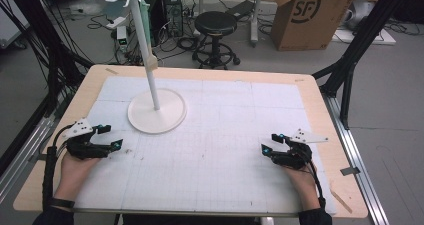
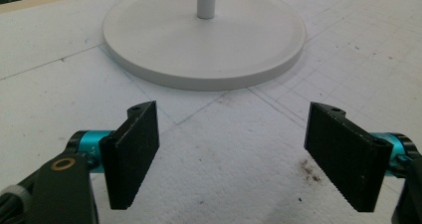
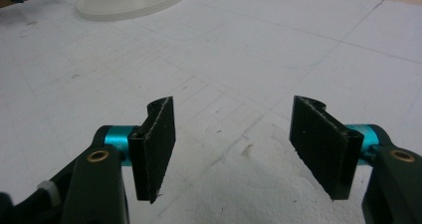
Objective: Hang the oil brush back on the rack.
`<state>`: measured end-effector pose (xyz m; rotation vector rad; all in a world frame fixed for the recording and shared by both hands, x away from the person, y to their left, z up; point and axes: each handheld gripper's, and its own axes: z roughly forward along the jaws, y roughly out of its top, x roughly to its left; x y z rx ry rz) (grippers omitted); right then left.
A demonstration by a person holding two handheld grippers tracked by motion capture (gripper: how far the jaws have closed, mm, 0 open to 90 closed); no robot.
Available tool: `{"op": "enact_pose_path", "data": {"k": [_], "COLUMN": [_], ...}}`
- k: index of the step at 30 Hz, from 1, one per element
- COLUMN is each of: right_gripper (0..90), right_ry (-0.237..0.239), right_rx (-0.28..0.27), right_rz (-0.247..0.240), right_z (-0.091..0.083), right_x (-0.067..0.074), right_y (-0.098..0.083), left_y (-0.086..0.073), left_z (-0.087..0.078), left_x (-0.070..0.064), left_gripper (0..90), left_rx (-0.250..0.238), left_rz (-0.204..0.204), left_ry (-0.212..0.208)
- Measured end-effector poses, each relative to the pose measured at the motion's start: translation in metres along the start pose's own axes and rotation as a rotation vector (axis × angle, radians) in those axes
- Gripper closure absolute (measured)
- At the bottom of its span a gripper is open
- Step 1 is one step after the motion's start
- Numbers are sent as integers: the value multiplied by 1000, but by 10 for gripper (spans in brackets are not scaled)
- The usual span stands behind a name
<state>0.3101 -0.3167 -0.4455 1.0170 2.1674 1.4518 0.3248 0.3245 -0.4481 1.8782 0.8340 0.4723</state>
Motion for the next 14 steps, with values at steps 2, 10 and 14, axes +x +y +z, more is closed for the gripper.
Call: {"op": "enact_pose_path", "data": {"k": [2, 10, 14], "right_gripper": [362, 241, 183], "right_ry": [1, -28, -36], "right_rx": [-1, -13, -31], "right_rz": [3, 20, 57], "right_z": [0, 0, -2], "right_x": [0, -2, -4], "right_y": [0, -1, -2], "left_y": [0, 0, 0], "left_z": [0, 0, 0], "left_x": [0, -1, -1], "left_gripper": [223, 223, 223], "left_rx": [0, -1, 0], "left_rz": [-1, 0, 1], "left_ry": [1, 3, 3]}}
